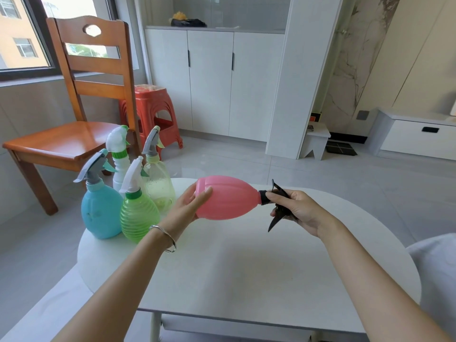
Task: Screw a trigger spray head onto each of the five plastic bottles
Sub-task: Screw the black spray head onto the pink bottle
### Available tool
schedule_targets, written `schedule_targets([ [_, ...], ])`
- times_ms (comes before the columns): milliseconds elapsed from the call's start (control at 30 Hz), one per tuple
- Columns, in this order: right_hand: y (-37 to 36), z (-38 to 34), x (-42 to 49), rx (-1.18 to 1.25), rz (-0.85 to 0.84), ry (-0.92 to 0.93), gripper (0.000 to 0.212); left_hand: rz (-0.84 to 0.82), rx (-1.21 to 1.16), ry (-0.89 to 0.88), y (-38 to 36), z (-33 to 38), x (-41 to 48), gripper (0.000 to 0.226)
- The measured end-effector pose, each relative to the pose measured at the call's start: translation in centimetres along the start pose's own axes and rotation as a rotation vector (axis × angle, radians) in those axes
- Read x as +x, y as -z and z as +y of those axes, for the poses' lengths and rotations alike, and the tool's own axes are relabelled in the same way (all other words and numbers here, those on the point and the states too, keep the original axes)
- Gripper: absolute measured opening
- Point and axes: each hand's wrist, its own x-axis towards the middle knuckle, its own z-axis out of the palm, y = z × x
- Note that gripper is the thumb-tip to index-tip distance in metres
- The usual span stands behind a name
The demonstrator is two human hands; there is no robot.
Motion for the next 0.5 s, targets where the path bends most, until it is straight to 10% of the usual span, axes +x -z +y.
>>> schedule_targets([
  [233, -1.1, -0.3, 0.1, 0.004, 0.02, 0.092, 0.022, 0.016, 0.089, 0.334, -0.1, -0.3, 0.1, 0.079],
  [500, -0.6, -0.8, -0.4, -0.078, 0.063, 0.047, 0.027, -0.122, -0.148, 0.176, 0.2, -0.1, -0.2, 0.066],
])
